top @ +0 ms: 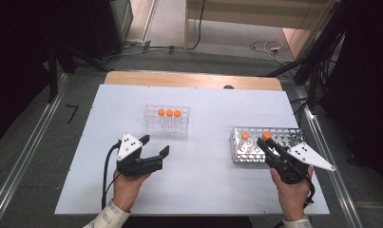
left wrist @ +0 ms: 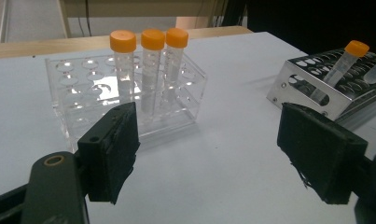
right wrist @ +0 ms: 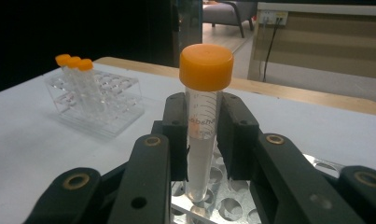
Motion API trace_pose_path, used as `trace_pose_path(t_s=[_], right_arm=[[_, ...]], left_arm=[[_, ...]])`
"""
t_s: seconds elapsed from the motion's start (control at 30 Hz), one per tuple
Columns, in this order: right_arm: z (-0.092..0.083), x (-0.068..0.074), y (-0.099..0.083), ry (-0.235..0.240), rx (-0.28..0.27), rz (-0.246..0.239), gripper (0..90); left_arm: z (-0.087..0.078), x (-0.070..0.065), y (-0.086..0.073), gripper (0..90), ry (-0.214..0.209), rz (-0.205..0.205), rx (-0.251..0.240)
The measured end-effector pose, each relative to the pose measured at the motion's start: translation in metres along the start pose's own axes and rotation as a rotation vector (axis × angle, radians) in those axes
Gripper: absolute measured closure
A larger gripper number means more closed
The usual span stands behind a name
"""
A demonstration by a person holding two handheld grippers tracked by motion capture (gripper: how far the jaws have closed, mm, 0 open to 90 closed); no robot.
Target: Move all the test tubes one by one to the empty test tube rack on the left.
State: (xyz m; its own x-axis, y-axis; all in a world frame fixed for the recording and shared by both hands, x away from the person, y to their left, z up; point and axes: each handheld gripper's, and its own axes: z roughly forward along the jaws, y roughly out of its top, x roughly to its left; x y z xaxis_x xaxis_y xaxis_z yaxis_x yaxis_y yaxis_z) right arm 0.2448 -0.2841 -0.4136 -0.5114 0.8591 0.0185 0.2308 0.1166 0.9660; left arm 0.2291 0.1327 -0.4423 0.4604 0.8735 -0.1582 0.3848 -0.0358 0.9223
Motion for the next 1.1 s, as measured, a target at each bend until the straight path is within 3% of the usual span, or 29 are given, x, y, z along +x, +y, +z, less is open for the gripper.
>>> trace_pose_path(t_s=[0.2, 0.4, 0.73, 1.1], right_arm=[[-0.009, 0.014, 0.006, 0.052, -0.01, -0.015, 72.0], [-0.003, 0.039, 0.006, 0.133, 0.01, -0.052, 72.0], [0.042, 0.093, -0.007, 0.282, 0.105, -0.125, 72.1], [0.084, 0.135, -0.013, 0.355, 0.162, -0.166, 72.1]], left_arm=[[0.0, 0.0, 0.0, 21.0, 0.001, 0.001, -0.001], [0.0, -0.002, 0.001, 20.9, -0.007, 0.002, -0.003], [0.001, -0.014, 0.005, 21.1, -0.051, 0.019, -0.002], [-0.002, -0.031, 0.012, 24.9, -0.127, 0.042, -0.005]])
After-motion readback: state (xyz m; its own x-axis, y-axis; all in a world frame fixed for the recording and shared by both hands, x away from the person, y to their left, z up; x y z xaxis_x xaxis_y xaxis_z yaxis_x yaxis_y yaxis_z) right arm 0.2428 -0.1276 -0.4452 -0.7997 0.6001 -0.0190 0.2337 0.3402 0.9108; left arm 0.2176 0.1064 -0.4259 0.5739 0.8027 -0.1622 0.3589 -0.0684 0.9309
